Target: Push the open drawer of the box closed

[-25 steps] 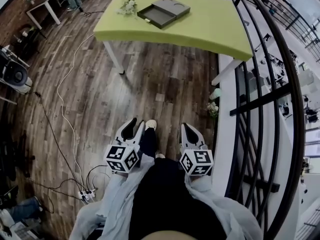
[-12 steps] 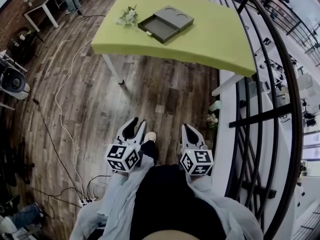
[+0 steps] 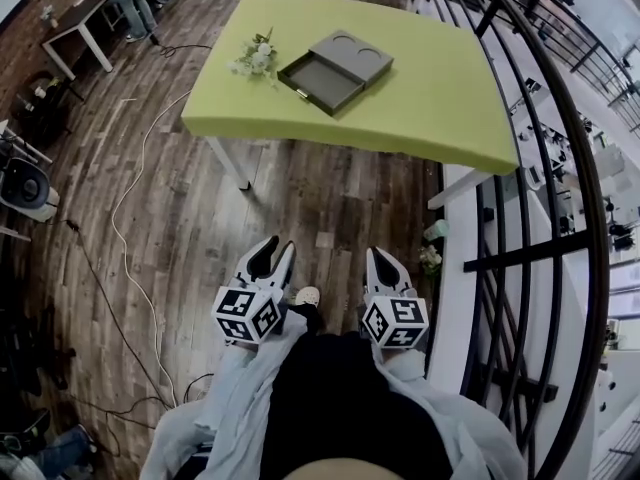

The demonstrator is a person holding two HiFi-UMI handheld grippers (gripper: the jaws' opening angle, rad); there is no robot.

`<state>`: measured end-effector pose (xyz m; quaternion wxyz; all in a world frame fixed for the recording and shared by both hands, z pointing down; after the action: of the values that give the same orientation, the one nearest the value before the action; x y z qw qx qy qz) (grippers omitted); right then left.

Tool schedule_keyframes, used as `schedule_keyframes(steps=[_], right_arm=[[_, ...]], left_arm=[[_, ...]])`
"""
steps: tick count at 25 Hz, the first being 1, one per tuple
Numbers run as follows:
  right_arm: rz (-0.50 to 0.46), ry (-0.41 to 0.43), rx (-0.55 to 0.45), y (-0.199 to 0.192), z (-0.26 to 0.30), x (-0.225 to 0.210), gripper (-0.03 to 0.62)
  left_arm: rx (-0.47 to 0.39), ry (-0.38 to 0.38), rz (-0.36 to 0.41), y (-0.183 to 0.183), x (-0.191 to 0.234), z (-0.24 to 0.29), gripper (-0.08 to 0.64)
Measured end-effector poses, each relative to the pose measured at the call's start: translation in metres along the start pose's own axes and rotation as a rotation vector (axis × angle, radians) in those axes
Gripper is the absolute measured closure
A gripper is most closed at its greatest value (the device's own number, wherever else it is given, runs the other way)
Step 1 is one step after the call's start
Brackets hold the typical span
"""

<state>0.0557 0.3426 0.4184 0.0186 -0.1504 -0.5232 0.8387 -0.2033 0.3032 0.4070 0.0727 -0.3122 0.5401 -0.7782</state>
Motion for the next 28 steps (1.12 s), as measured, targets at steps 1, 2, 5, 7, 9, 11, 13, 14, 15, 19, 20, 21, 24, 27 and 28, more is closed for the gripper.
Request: schedule_keyframes(steps=[1, 2, 5, 7, 9, 11, 13, 14, 15, 19, 20, 21, 24, 27, 28], right_arm=[[0.001, -0.002, -0.003, 0.002, 0.006, 0.001, 0.586], [0.003, -0.004, -0.005, 0.005, 0.012, 0.002, 0.586], [0.012, -0.005, -0.011, 0.009, 0.030, 0.005, 0.584], [0.015, -0.004, -0.011, 0.011, 0.039, 0.008, 0.585], [0.012, -0.005, -0.010, 0.013, 0.046, 0.011, 0.586], [0.015, -0.008, -0.005, 0.014, 0.051, 0.012, 0.586], [0.024, -0.013, -0.001, 0.016, 0.052, 0.013, 0.586], [0.028, -0.019, -0.003, 0.018, 0.051, 0.013, 0.586], [0.030, -0.027, -0.007, 0.020, 0.051, 0.012, 0.586], [0.048, -0.056, -0.011, 0.023, 0.050, 0.007, 0.586], [0.065, -0.059, -0.007, 0.022, 0.050, 0.006, 0.585], [0.086, -0.060, -0.003, 0.020, 0.051, 0.005, 0.585], [0.103, -0.055, 0.009, 0.020, 0.059, 0.004, 0.586], [0.083, -0.049, 0.017, 0.027, 0.070, 0.001, 0.586], [0.086, -0.046, 0.020, 0.029, 0.073, -0.001, 0.586]], left_arm=[[-0.002, -0.002, 0.005, 0.004, 0.005, 0.004, 0.425], [-0.005, -0.004, 0.011, 0.008, 0.009, 0.008, 0.426], [-0.009, -0.007, 0.021, 0.016, 0.023, 0.019, 0.426], [-0.010, -0.009, 0.023, 0.019, 0.031, 0.023, 0.425], [-0.012, -0.009, 0.021, 0.022, 0.038, 0.026, 0.425], [-0.007, -0.013, 0.015, 0.023, 0.044, 0.031, 0.425], [0.005, -0.019, 0.010, 0.021, 0.048, 0.033, 0.425], [0.012, -0.022, 0.008, 0.021, 0.049, 0.034, 0.425], [0.018, -0.024, 0.006, 0.020, 0.050, 0.034, 0.426], [0.032, -0.041, -0.008, 0.018, 0.050, 0.039, 0.425], [0.033, -0.046, -0.009, 0.018, 0.050, 0.041, 0.426], [0.033, -0.050, -0.007, 0.017, 0.049, 0.043, 0.425], [0.035, -0.055, -0.008, 0.019, 0.051, 0.050, 0.425], [0.036, -0.039, -0.021, 0.022, 0.058, 0.060, 0.425], [0.036, -0.035, -0.025, 0.023, 0.059, 0.064, 0.425]])
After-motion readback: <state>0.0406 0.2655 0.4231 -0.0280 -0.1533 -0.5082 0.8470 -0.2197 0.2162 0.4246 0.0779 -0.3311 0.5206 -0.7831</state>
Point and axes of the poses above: the fingertips, and each gripper's own axes: z forward along the fingers, x to its left, y out of its top, the point moved 10 cm from there along -z, backward along the fingers, and after that the axes turned 2 degrees about x, right-handed, at the moved point
